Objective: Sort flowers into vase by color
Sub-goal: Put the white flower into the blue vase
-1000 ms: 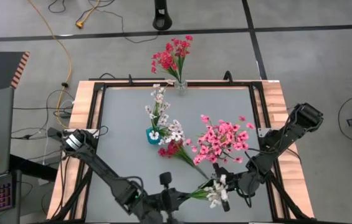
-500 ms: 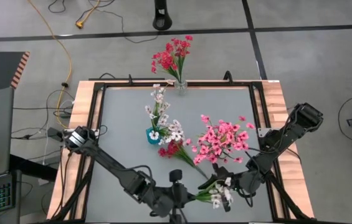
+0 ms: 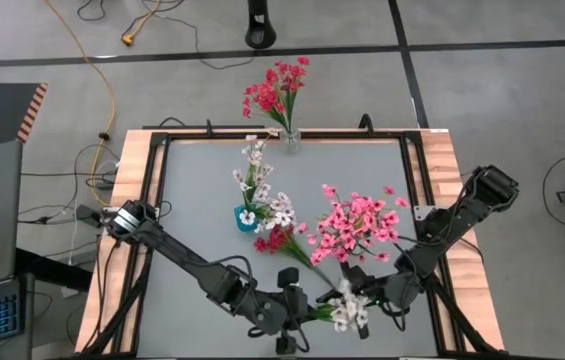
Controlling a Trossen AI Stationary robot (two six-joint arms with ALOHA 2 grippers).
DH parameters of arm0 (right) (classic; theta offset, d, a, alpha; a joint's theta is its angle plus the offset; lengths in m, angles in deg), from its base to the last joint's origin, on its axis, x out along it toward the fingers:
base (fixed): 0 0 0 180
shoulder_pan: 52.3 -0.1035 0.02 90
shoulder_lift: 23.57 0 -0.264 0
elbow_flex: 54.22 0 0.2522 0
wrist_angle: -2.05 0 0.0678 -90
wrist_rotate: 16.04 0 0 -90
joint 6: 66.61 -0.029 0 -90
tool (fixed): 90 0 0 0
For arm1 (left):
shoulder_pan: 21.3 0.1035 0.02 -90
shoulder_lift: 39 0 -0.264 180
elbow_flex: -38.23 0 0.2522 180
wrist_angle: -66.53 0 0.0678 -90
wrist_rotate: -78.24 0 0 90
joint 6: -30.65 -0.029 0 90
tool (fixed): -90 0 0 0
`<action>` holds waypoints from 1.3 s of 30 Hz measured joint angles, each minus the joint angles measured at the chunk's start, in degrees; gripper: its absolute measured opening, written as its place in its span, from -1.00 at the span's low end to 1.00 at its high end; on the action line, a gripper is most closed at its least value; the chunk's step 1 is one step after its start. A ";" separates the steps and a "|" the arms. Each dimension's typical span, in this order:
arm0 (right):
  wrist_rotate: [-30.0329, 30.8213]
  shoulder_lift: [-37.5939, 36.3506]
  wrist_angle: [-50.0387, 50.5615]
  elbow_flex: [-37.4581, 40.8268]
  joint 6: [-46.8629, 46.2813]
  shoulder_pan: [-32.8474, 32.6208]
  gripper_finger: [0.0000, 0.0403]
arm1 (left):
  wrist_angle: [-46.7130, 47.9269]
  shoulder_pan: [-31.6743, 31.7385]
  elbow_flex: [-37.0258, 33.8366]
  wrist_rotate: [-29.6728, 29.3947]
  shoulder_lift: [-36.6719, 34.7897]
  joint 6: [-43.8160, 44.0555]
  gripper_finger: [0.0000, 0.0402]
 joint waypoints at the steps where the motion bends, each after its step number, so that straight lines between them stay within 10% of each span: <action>1: 0.00 0.00 0.04 0.00 -0.01 0.17 -0.42 | -0.01 0.14 0.00 0.05 0.00 0.08 -0.75; 13: 0.00 0.00 0.61 0.00 -0.03 -0.41 -0.42 | 0.56 -0.82 -0.04 -1.84 -1.31 -1.84 -0.98; 27: 0.00 0.00 1.22 0.00 -0.03 -2.50 -0.42 | 17.56 -8.15 -0.33 -33.04 -16.97 -8.73 -1.00; 39: 0.00 -0.01 2.09 0.00 -0.01 -2.39 -0.42 | 13.64 -8.80 -30.49 -47.30 -38.46 3.12 -1.00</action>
